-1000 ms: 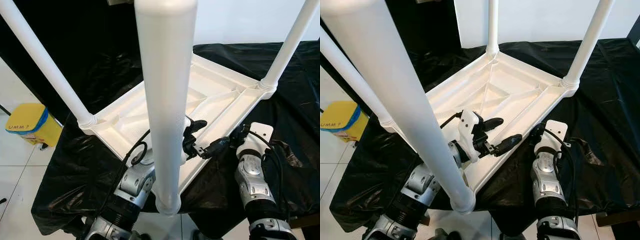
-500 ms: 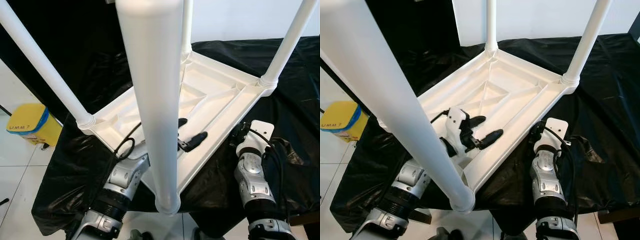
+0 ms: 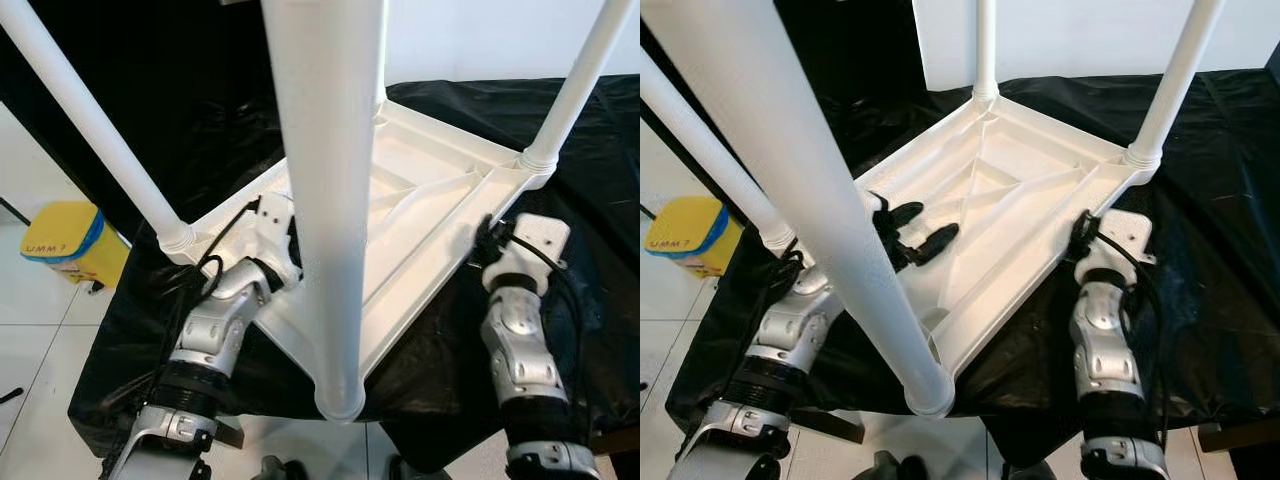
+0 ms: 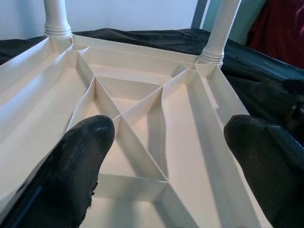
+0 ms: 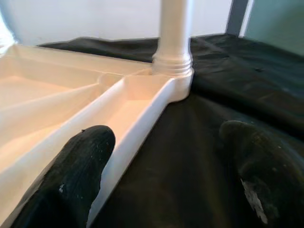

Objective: Building children table

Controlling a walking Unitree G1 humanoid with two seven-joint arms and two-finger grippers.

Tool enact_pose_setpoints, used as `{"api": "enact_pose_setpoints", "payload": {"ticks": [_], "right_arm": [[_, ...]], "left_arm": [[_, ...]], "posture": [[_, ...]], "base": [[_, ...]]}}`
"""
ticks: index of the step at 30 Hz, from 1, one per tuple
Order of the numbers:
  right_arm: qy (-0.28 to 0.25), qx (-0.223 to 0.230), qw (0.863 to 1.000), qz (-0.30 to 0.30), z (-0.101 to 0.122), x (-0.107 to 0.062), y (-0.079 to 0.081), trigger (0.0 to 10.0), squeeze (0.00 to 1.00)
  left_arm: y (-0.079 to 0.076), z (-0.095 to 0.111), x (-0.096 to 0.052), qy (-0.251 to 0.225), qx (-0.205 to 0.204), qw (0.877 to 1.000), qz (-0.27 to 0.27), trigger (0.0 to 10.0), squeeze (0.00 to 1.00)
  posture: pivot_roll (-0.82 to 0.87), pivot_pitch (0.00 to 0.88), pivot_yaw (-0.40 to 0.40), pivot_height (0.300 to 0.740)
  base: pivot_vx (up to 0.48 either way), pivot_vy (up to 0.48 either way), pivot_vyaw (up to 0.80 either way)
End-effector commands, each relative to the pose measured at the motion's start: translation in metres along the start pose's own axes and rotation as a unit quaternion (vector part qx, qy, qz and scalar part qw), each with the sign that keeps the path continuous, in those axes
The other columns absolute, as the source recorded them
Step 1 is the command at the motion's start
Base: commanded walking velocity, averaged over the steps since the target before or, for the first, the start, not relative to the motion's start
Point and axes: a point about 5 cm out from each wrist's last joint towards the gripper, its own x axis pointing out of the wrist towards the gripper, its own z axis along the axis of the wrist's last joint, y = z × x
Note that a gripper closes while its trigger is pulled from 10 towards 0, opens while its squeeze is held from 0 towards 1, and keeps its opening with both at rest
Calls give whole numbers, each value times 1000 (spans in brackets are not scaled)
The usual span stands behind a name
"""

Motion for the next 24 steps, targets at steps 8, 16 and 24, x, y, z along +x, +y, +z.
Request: {"api": "enact_pose_setpoints", "payload": {"ticks": [8, 16, 24], "right_arm": [[-7, 20, 997, 75, 1, -15, 12, 10000, 0], [-13, 23, 992, 126, 4, -18, 22, 10000, 0], [-15, 26, 991, 130, 5, -20, 20, 10000, 0]], "left_arm": [[-6, -6, -5, -12, -13, 1000, 21, 10000, 0], [-1, -9, -11, -10, -19, 999, 38, 10000, 0], [-1, -8, -9, -6, -17, 999, 31, 10000, 0]], "posture": [[-174, 121, 31, 740], [-253, 139, 68, 740], [-259, 140, 82, 740]], "base": [[0, 0, 0], [0, 0, 0], [0, 0, 0]]}}
